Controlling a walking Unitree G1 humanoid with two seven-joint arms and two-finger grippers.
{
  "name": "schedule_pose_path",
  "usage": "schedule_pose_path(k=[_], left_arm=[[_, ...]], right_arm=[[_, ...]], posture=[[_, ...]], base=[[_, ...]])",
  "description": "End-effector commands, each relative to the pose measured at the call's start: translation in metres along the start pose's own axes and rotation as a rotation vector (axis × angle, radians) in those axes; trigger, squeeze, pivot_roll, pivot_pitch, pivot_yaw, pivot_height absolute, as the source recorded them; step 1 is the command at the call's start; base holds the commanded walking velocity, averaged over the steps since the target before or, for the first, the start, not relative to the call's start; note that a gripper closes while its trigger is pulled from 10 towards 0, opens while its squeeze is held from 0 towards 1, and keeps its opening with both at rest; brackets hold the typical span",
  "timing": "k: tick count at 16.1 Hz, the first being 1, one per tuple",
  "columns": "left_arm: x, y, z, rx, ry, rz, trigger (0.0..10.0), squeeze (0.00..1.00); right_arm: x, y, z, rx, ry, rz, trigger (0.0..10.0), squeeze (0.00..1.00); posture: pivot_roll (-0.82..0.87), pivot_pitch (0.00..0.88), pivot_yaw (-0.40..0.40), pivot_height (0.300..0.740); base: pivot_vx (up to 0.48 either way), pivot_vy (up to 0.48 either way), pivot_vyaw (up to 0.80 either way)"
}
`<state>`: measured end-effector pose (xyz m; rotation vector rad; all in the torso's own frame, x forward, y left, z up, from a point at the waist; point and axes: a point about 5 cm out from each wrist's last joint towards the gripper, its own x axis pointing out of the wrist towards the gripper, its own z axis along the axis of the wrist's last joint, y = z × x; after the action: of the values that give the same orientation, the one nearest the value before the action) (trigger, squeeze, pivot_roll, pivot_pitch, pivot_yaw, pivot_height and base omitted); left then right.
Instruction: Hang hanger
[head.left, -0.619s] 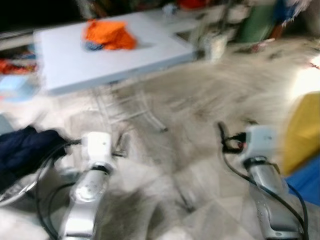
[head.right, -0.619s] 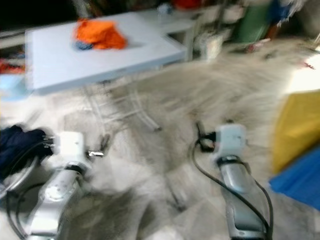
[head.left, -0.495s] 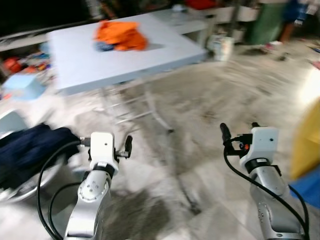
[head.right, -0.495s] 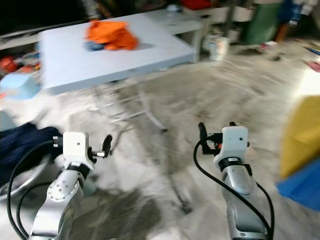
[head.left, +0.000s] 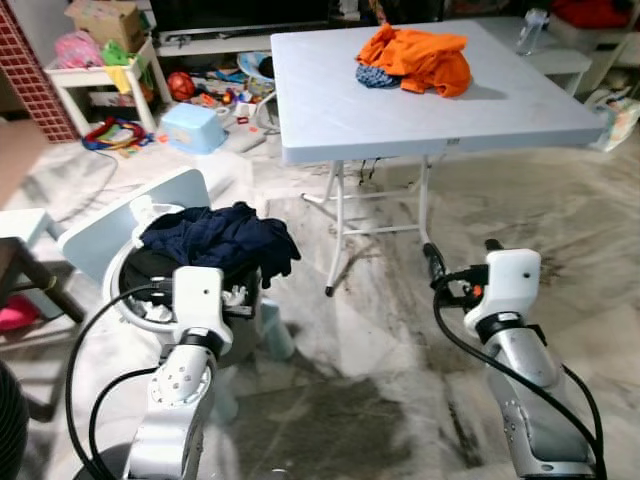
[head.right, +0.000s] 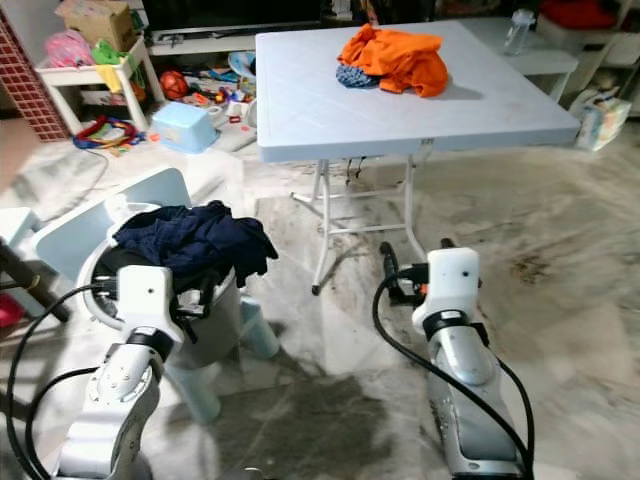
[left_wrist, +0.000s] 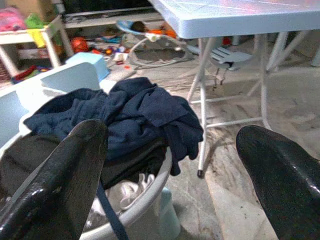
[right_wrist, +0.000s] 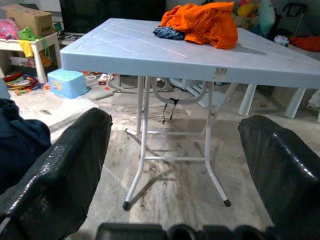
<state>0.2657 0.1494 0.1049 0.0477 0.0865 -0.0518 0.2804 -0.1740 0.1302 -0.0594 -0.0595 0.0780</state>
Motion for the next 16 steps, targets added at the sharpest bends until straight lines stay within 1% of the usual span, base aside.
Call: schedule_pose_path(k=[1,4,5,8,15,16], left_arm=[[0.0004,-0.0008,0.0068,-0.002,-0.032,-0.018,10.0,0.0],[0.0005,-0.0031,0.0085,-0.01,-0.042,-0.043,10.0,0.0],[-0.0001,-0.0038,0.0097,-0.029,-0.05,-0.061,10.0,0.0],[-0.0002,-0.0043,0.0105,-0.039,-0.052,-0.065,10.0,0.0],[-0.0016,-0.0052,0.0095,-0.056,-0.045,-0.07,10.0,0.0],[-0.0011,-0.0054,0.0084,-0.053,-0.039,-0.066,10.0,0.0]], right_arm=[[-0.0009,-0.0036,0.001,-0.006,-0.006,-0.008,10.0,0.0],[-0.0009,-0.0021,0.001,-0.016,-0.01,0.004,10.0,0.0],[-0.0007,-0.0012,0.0007,-0.012,-0.01,0.006,10.0,0.0],[0.0004,0.0004,0.0008,-0.01,-0.012,0.011,10.0,0.0],[-0.0005,0.0035,0.0001,-0.007,-0.016,0.026,10.0,0.0],[-0.0005,0.0033,0.0002,0.003,-0.017,0.023,10.0,0.0]], posture=[[0.04,0.064,-0.006,0.74],[0.04,0.061,-0.005,0.74],[0.04,0.061,-0.005,0.74],[0.05,0.059,-0.007,0.74],[0.05,0.065,-0.008,0.74],[0.04,0.07,-0.009,0.74]], base=[[0.0,0.0,0.0],[0.0,0.0,0.8],[0.0,0.0,0.8],[0.0,0.0,0.8],[0.0,0.0,0.45],[0.0,0.0,0.0]])
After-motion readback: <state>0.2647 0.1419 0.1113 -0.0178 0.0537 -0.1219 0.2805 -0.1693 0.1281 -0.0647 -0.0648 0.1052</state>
